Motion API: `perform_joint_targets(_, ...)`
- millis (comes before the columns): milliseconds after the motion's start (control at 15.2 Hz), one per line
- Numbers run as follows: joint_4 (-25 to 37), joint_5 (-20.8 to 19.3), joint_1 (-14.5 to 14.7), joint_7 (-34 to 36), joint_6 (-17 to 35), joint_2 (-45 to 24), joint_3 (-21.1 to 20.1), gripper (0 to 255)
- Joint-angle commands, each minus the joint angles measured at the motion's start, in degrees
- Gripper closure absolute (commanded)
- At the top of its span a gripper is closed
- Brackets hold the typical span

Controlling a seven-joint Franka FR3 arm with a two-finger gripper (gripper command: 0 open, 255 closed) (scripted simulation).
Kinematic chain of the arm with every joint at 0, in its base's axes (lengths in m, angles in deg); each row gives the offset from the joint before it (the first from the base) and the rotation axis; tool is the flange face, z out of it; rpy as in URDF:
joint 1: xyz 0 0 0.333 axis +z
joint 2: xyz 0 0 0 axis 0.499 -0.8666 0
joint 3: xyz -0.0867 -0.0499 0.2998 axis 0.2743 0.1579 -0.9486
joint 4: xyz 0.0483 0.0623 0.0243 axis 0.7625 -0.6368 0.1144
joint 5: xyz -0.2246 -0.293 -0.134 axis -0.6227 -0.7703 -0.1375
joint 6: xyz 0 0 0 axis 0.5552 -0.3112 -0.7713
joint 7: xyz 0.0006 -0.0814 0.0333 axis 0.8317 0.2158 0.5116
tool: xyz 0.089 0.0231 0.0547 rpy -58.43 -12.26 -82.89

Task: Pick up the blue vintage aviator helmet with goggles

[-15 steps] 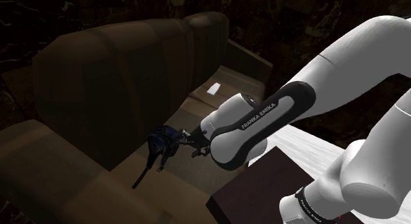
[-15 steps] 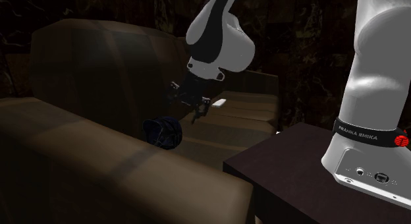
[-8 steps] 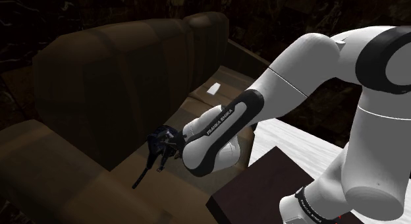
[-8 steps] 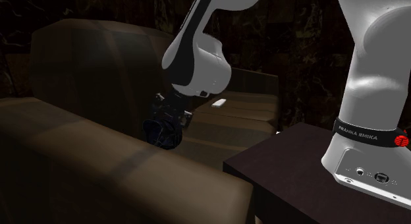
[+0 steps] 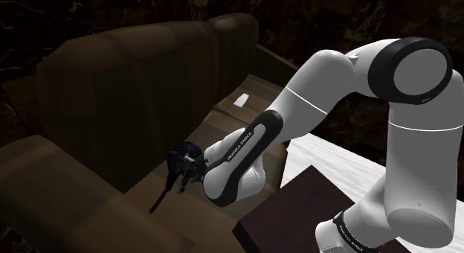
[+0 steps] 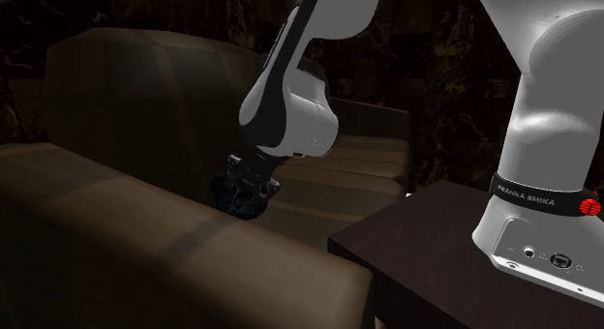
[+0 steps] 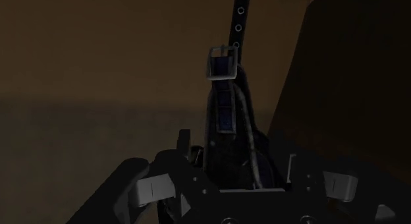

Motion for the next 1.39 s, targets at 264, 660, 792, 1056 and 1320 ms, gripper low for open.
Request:
perform_joint_targets(264, -0.02, -0.21, -0.16, 0.07, 0.23, -0.23, -0.12, 255)
perform_joint_targets(660, -0.38, 1.19, 0.62, -0.22, -1.30, 1.88, 0.31, 255)
perform_joint_targets(792, -0.85, 2.49, 1.32, -0.49, -2.87, 4.07, 0.78, 255)
perform_joint_targets(1056, -1.59, 5.35, 3.53, -1.23, -6.27, 8.50, 2.57, 255)
perform_joint_targets(1320, -2.04, 8.66, 7.70, -2.32, -10.12, 13.00, 6.40, 255)
